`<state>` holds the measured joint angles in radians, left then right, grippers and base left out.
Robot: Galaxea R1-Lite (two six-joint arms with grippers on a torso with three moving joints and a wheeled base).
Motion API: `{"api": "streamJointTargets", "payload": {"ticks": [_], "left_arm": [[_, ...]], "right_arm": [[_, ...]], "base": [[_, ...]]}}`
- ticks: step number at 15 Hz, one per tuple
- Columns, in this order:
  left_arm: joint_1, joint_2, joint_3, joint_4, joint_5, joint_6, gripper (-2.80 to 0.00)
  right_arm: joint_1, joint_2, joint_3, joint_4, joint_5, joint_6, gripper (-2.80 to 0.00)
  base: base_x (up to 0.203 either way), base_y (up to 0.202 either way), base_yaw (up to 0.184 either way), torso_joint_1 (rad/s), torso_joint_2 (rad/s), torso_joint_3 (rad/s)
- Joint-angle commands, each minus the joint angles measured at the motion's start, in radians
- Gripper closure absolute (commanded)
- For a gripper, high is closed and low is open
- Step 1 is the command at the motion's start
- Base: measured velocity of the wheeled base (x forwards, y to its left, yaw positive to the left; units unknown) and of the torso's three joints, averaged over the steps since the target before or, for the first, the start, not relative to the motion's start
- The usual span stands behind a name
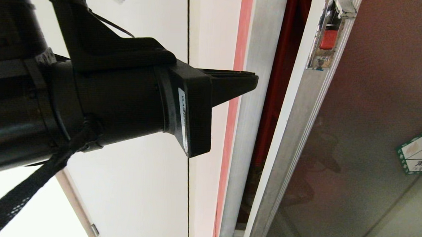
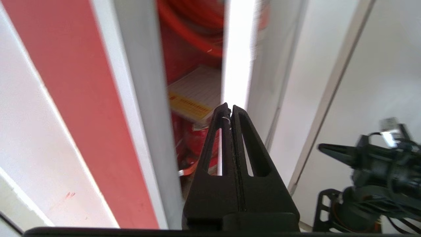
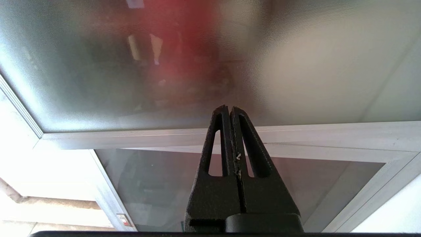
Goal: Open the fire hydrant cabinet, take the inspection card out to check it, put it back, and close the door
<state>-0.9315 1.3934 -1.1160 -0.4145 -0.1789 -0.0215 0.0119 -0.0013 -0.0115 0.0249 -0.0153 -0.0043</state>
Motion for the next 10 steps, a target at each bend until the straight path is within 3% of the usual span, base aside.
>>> {"api": "streamJointTargets", "payload": {"ticks": [1, 7, 10], "left_arm": [[0.018, 0.057, -0.012, -0.009, -0.002, -0.006, 0.0], [0.031, 0.284, -0.196, -0.063, -0.014, -0.055, 0.0], [0.001, 0.312, -0.218, -0.064, -0.015, -0.052, 0.0]], "right_arm": [[0.0, 0.001, -0.001, 0.0, 0.0, 0.0, 0.0], [0.0, 0.001, -0.001, 0.001, 0.002, 0.0, 0.0], [0.0, 0.001, -0.001, 0.001, 0.002, 0.0, 0.0]], "base": [[0.0, 0.0, 0.0, 0.0, 0.0, 0.0], [0.0, 0.0, 0.0, 0.0, 0.0, 0.0], [0.0, 0.0, 0.0, 0.0, 0.0, 0.0]]}}
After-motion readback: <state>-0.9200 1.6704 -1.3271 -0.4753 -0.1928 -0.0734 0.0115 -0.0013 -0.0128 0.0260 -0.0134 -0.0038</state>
